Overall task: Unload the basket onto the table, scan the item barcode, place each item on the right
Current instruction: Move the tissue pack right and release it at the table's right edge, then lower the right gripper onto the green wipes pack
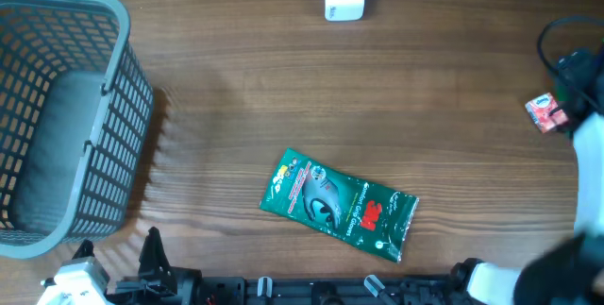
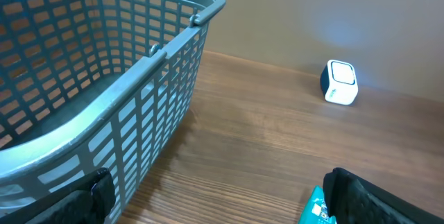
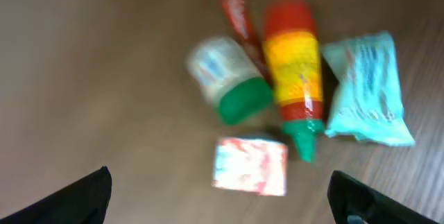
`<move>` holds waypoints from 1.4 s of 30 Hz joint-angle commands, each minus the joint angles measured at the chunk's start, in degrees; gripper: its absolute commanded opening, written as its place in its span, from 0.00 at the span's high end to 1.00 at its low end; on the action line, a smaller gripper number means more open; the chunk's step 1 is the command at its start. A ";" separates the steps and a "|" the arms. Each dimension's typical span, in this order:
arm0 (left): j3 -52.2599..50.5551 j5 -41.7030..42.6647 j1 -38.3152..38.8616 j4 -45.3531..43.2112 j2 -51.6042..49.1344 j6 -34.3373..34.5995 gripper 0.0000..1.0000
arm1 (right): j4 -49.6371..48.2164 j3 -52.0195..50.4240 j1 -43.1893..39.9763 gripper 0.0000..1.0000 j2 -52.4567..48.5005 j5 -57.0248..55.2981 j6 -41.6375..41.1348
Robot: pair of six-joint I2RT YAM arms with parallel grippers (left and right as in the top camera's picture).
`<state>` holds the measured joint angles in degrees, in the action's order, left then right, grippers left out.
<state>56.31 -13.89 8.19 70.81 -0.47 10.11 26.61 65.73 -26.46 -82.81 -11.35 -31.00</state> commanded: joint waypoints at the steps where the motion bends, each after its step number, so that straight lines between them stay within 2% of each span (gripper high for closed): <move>1: 0.15 -0.72 -0.33 -0.07 0.20 -0.70 0.00 | 4.52 0.94 0.98 0.00 10.14 24.46 -0.66; 3: 0.15 -0.72 -0.33 -0.07 0.20 -0.70 0.00 | 6.95 0.94 2.45 0.00 13.14 39.76 0.98; 4: 0.15 -0.72 -0.33 -0.07 0.20 -0.70 0.00 | 8.37 0.94 4.44 0.00 13.73 50.34 5.14; 7: 0.15 -0.72 -0.33 -0.07 0.20 -0.70 0.00 | 12.66 0.83 10.49 0.00 13.18 60.72 14.58; 9: 0.15 -0.72 -0.33 -0.04 0.20 -0.70 0.00 | 17.03 0.15 17.99 0.00 12.17 59.01 20.55; 14: 0.15 -0.72 -0.33 -0.04 0.20 -0.70 0.00 | 21.73 -0.46 37.68 0.00 7.56 45.90 20.90; 18: 0.15 -0.72 -0.33 -0.04 0.20 -0.70 0.00 | 23.71 -0.50 51.82 0.00 3.37 39.74 18.36; 21: 0.15 -0.72 -0.33 -0.07 0.20 -0.70 0.00 | 24.98 -0.61 61.83 0.00 -0.15 26.84 11.43; 24: 0.15 -0.72 -0.33 -0.07 0.20 -0.70 0.00 | 27.26 -0.61 71.06 0.00 -4.94 20.37 9.33; 30: 0.15 -0.72 -0.33 -0.07 0.20 -0.70 0.00 | 26.69 -0.61 82.51 0.00 -13.09 16.85 6.91; 32: 0.15 -0.72 -0.33 -0.04 0.20 -0.70 0.00 | 27.56 -0.61 84.04 0.01 -14.82 13.20 5.03; 42: 0.15 -0.72 -0.33 -0.07 0.20 -0.70 0.00 | 27.41 -2.45 89.68 0.00 -20.15 8.66 3.72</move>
<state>56.31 -13.89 8.19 70.81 -0.47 10.11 54.72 65.14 62.11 -101.14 1.83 -25.50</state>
